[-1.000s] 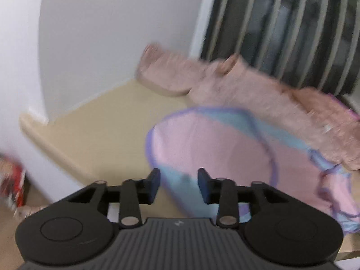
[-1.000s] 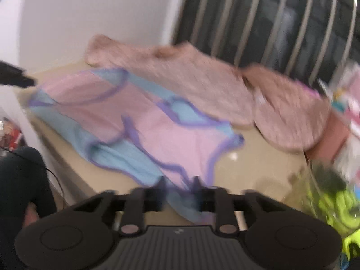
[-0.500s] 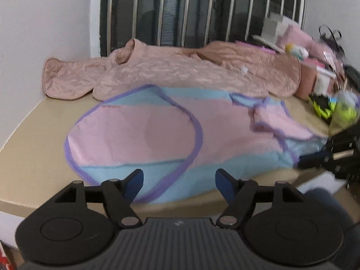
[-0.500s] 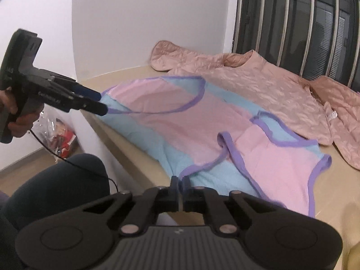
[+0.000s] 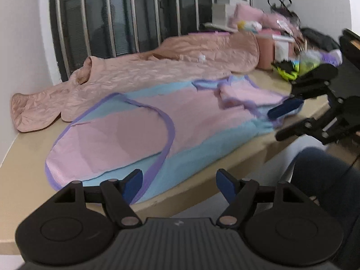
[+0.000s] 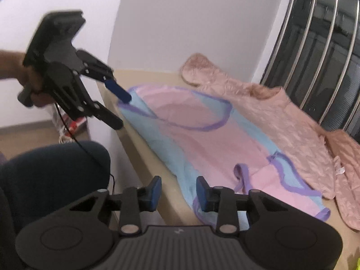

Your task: Fold clothes

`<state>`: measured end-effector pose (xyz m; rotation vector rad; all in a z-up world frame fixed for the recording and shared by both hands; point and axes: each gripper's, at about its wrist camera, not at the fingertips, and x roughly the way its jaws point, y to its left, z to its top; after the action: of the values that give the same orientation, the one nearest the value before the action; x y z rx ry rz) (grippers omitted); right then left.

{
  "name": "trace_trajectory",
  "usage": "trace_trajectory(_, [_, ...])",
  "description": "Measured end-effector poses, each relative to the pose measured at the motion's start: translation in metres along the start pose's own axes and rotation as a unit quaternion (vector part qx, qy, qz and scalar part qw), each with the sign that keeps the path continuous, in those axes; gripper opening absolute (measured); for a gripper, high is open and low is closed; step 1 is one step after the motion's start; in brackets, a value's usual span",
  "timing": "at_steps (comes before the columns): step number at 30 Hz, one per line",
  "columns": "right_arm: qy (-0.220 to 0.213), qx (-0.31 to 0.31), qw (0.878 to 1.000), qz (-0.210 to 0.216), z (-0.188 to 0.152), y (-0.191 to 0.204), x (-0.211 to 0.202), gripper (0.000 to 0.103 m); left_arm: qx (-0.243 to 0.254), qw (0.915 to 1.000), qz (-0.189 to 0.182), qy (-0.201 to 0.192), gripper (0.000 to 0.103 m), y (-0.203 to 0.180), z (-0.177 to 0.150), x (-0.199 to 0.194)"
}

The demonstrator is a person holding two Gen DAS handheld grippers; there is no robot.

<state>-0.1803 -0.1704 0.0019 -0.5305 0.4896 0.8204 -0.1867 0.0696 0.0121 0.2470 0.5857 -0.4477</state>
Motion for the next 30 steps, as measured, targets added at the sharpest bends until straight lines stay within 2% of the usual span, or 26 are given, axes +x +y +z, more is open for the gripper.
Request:
trace_trajectory(1, [0.007, 0.005, 1.000, 0.000, -0.001, -0.003, 0.004, 0.018, 0.003, 1.0000, 0.000, 0.005, 0.073, 0.001, 0.000, 0.002])
trace_trajectory(3, [0.009, 0.025, 1.000, 0.004, -0.003, -0.012, 0.009, 0.012, 0.001, 1.0000, 0.001, 0.006, 0.073, 0.002, 0.003, 0.005])
trace_trajectory(4, [0.013, 0.037, 0.999, 0.006, -0.004, -0.016, 0.012, 0.001, -0.001, 1.0000, 0.002, 0.006, 0.073, 0.002, 0.004, 0.005])
trace_trajectory(6, [0.016, 0.058, 0.998, 0.005, -0.001, -0.022, 0.012, 0.001, -0.008, 0.9999, -0.007, -0.006, 0.073, -0.002, 0.011, 0.005])
trace_trajectory(9, [-0.019, 0.086, 0.996, 0.007, 0.005, -0.030, 0.002, 0.000, 0.006, 0.9988, -0.033, -0.037, 0.073, -0.022, 0.022, 0.006])
trace_trajectory(12, [-0.042, 0.112, 0.993, 0.007, 0.012, -0.041, -0.009, 0.000, 0.055, 0.9979, -0.005, -0.035, 0.071, -0.049, 0.026, 0.022])
trace_trajectory(14, [-0.048, 0.123, 0.991, 0.004, 0.014, -0.047, -0.013, 0.000, 0.070, 0.9972, 0.018, -0.022, 0.061, -0.058, 0.025, 0.034])
trace_trajectory(16, [-0.049, 0.125, 0.991, -0.001, 0.015, -0.049, -0.014, 0.000, 0.061, 0.9977, 0.029, -0.008, 0.027, -0.055, 0.024, 0.039])
trace_trajectory(18, [-0.048, 0.118, 0.992, 0.000, 0.014, -0.048, -0.016, 0.001, 0.042, 0.9985, 0.034, 0.002, 0.009, -0.048, 0.024, 0.041])
trace_trajectory(20, [-0.040, 0.099, 0.994, 0.001, 0.013, -0.042, -0.015, 0.002, 0.019, 0.9990, 0.039, 0.004, 0.006, -0.035, 0.025, 0.038])
trace_trajectory(21, [-0.036, 0.086, 0.996, 0.000, 0.013, -0.037, -0.013, 0.013, 0.016, 0.9991, 0.038, 0.004, 0.006, -0.032, 0.026, 0.036])
trace_trajectory(22, [-0.034, 0.071, 0.997, -0.007, 0.013, -0.031, -0.009, 0.044, 0.014, 0.9992, 0.036, 0.003, 0.006, -0.028, 0.027, 0.034])
trace_trajectory(23, [-0.031, 0.055, 0.998, -0.015, 0.014, -0.024, -0.005, 0.058, 0.019, 0.9993, 0.033, 0.001, 0.006, -0.027, 0.029, 0.031])
trace_trajectory(24, [-0.035, 0.037, 0.999, -0.018, 0.014, -0.016, -0.001, 0.064, 0.023, 0.9992, 0.031, -0.001, 0.006, -0.026, 0.030, 0.029])
trace_trajectory(25, [-0.040, 0.019, 0.999, -0.021, 0.015, -0.008, 0.003, 0.061, 0.028, 0.9992, 0.031, -0.001, 0.006, -0.025, 0.032, 0.027])
trace_trajectory(28, [-0.050, -0.002, 0.999, -0.003, 0.023, 0.010, 0.014, 0.061, 0.029, 0.9991, 0.030, 0.005, 0.006, -0.023, 0.034, 0.026])
trace_trajectory(30, [-0.050, -0.016, 0.999, -0.012, 0.028, 0.022, 0.023, 0.061, 0.030, 0.9991, 0.030, 0.005, 0.006, -0.023, 0.035, 0.027])
